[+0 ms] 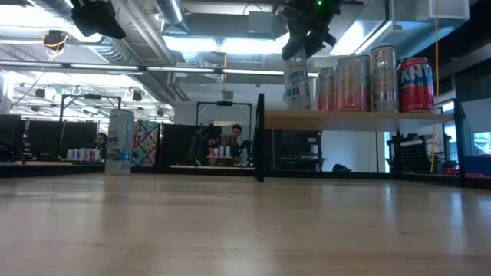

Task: Place canned beverage on shelf
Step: Put the bottom white blue soda can on the shelf

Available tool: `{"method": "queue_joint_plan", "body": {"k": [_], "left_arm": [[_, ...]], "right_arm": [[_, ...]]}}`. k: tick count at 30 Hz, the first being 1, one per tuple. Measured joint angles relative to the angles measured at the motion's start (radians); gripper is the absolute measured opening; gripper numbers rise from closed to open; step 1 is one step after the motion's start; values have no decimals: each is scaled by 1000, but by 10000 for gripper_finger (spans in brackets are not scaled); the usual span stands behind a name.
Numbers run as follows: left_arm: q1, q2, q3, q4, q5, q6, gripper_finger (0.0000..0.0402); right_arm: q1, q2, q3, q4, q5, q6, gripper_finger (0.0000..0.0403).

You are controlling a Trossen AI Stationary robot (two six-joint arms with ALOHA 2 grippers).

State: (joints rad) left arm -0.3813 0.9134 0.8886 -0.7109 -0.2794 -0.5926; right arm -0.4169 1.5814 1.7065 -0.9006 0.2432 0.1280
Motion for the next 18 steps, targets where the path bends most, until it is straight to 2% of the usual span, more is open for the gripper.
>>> {"method": "queue_joint_plan", "body": {"k": [18], "left_arm": [[0,0,0,-7,0,1,339]], "right_arm": [[-20,11,-1,-6,-1,-7,222]]}}
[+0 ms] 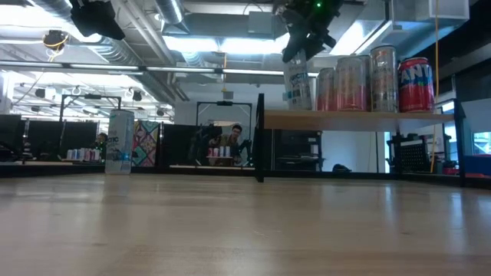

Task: Place canned beverage on shelf
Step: Put the bottom white blue soda can on the shelf

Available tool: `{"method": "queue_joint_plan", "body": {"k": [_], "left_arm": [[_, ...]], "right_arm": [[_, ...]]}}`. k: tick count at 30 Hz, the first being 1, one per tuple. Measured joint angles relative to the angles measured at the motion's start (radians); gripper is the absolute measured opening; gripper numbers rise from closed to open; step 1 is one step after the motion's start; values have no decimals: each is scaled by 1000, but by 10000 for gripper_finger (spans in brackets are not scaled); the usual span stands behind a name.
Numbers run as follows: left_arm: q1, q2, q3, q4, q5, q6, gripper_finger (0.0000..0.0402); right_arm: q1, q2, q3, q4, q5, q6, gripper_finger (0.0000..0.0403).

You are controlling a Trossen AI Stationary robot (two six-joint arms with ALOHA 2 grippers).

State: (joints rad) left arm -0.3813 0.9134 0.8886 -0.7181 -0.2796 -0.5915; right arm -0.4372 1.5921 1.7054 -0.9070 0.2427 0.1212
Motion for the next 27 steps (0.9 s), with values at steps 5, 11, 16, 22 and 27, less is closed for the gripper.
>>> {"method": "queue_joint_plan", "body": {"k": [5,11,16,22,27], "left_arm": [[0,0,0,0,0,0,339],[0,0,0,0,0,0,339],[0,0,0,0,0,0,339],[0,0,0,0,0,0,339],[0,0,0,0,0,6,339]], "right_arm": [[-18,6,0,-2,-9,2,222],[-22,13,0,-10,-27,2,224],[-22,13,0,-13,-28,-3,231],[-22,13,0,-15,-27,-26,280],[-22,12,2,-10,-25,-28,311]]}}
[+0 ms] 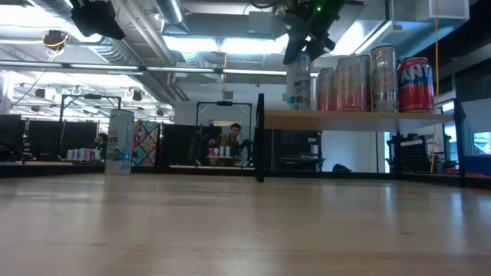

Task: Place canned beverage on shelf
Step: Put the bottom white blue soda can on the shelf, then put the white blue soda can on the shelf aligned with the other white blue soda can

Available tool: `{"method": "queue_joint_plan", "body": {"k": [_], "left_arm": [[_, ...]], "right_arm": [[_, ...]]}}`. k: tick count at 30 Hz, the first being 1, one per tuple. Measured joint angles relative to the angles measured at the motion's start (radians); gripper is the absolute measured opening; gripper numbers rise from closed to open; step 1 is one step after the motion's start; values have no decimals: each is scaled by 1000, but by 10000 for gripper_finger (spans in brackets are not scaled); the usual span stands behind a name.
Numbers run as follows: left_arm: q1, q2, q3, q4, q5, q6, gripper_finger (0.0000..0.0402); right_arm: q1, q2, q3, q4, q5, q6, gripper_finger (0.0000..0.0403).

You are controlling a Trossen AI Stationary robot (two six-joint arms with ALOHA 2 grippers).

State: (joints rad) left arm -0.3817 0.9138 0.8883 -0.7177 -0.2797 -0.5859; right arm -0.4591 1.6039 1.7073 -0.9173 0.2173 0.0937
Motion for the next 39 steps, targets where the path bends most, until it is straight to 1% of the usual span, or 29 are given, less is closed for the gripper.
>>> {"method": "queue_joint_plan", "body": {"k": [3,6,13,15,18,22,26,28,30,32,36,39], "left_arm": [[0,0,0,0,12,42,339],[0,0,0,0,13,47,339],[0,0,7,-14,1,30,339],[5,-1,48,-54,-6,24,339],[26,-4,140,-116,-58,43,339],[92,-5,272,-204,-161,47,339],[228,-3,357,-274,-262,46,339],[319,0,380,-293,-310,40,339],[428,2,393,-296,-322,40,339],[549,17,399,-296,-293,43,339],[786,73,404,-308,-172,55,339],[931,133,404,-320,-98,109,339]], "right_arm": [[0,0,0,-1,0,-4,319],[0,0,20,-15,0,-7,319],[0,0,171,-62,-1,-7,312],[1,0,223,-80,-1,-7,312],[2,0,309,-138,-3,-7,312],[2,-1,407,-226,-77,-16,312],[2,-9,458,-285,-111,-68,312],[2,-16,461,-298,-133,-116,312],[1,-19,461,-300,-143,-143,312],[1,-19,460,-307,-148,-172,312],[1,-17,458,-306,-151,-245,312],[1,-13,457,-306,-158,-287,312]]}}
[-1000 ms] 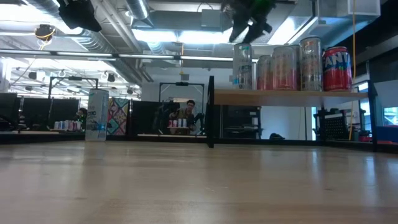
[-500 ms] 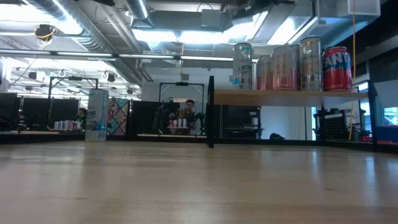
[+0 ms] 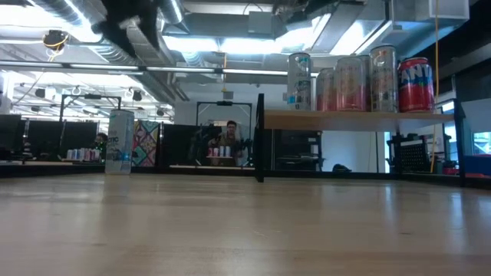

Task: Place canned beverage on shelf
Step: Put the white blue soda can on the shelf aligned with the other white blue soda can

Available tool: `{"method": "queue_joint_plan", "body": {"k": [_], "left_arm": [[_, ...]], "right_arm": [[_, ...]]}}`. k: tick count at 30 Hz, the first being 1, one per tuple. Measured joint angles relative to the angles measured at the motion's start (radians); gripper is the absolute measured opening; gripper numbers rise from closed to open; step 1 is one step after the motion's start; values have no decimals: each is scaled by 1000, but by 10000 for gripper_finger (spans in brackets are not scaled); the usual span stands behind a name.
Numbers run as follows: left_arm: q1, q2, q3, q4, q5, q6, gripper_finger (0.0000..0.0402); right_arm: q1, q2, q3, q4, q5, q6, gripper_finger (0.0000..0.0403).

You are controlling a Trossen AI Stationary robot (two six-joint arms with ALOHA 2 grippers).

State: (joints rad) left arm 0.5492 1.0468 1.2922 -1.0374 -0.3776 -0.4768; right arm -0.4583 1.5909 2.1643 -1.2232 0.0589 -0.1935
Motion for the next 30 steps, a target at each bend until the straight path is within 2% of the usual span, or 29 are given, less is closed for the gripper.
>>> {"method": "queue_joint_plan", "body": {"k": [6,11,15,19,22,30], "left_arm": [[218,134,0,-64,97,84,339],[335,222,0,-122,110,170,339],[393,275,0,-131,123,231,339],[446,313,0,-128,192,289,339],[475,329,0,-133,179,326,339],[514,378,0,-130,251,382,339]], "right_arm": [[0,2,0,-2,-5,-25,312],[0,2,0,-27,-36,-25,312],[0,2,0,-38,-38,-21,312],[0,2,0,-36,-73,-20,312],[0,2,0,-36,-78,-19,312],[0,3,-1,-36,-79,-17,312]]}}
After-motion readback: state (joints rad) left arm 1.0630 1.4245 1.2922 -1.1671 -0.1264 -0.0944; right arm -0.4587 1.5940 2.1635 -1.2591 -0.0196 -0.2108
